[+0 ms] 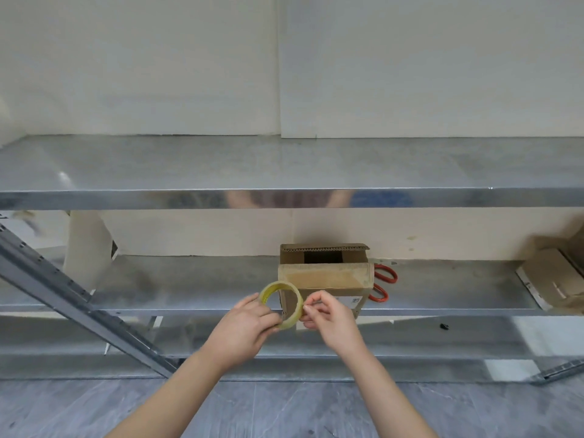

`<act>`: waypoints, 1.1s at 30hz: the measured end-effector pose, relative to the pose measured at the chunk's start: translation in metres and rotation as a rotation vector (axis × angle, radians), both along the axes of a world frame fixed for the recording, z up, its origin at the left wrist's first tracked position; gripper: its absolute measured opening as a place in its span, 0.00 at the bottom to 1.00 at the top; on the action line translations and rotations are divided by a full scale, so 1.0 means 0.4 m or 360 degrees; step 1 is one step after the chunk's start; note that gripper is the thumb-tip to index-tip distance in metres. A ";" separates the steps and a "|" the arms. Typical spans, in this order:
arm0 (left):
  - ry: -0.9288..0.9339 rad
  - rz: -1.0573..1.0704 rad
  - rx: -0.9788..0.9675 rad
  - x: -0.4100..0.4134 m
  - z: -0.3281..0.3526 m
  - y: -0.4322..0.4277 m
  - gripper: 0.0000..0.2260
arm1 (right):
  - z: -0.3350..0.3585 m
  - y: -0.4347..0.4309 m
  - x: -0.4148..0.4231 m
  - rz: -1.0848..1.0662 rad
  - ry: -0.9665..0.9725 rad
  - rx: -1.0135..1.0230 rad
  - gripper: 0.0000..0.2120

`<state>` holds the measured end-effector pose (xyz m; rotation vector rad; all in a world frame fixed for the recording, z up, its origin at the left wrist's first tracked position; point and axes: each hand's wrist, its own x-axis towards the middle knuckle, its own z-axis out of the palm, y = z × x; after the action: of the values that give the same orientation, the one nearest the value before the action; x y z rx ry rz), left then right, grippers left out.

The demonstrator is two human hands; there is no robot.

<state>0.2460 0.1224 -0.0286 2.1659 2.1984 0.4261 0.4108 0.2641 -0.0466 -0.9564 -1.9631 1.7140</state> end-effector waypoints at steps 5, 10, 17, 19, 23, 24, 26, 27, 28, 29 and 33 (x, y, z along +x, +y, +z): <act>0.0020 0.0124 0.0111 -0.062 0.046 0.020 0.09 | 0.044 0.001 -0.029 -0.0116 -0.0016 0.0306 0.07; -0.0098 0.0276 0.0169 -0.139 0.111 0.072 0.13 | 0.121 -0.003 -0.057 -0.0229 0.0047 0.0376 0.07; -0.0419 0.0254 0.0318 -0.141 0.178 0.145 0.15 | 0.189 0.048 -0.044 -0.0417 -0.0025 0.0696 0.08; -0.0598 0.0193 0.0266 -0.133 0.196 0.164 0.13 | 0.192 0.070 -0.030 -0.0449 -0.0027 0.0718 0.09; -0.0704 0.0061 0.0157 -0.119 0.205 0.174 0.15 | 0.189 0.123 -0.005 -0.0400 -0.0030 0.0559 0.07; -0.0684 0.0086 0.0176 -0.117 0.209 0.181 0.15 | 0.187 0.133 -0.002 -0.0393 -0.0031 0.0529 0.07; -0.0599 0.0145 0.0219 -0.104 0.221 0.204 0.15 | 0.180 0.154 0.008 -0.0394 -0.0031 0.0511 0.08; -0.0538 0.0174 0.0229 -0.094 0.227 0.219 0.16 | 0.177 0.168 0.015 -0.0397 -0.0022 0.0510 0.09; -0.0484 0.0212 0.0222 -0.083 0.229 0.234 0.17 | 0.175 0.185 0.024 -0.0395 -0.0011 0.0499 0.09; -0.0443 0.0262 0.0200 -0.072 0.229 0.248 0.18 | 0.172 0.202 0.034 -0.0385 -0.0003 0.0480 0.09; -0.0251 0.0481 0.0078 -0.035 0.221 0.285 0.20 | 0.160 0.251 0.078 -0.0362 -0.0014 0.0422 0.09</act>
<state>0.2321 0.2363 0.0599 1.7514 2.4504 0.6423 0.4421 0.3646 0.0175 -1.0437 -1.9411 1.2920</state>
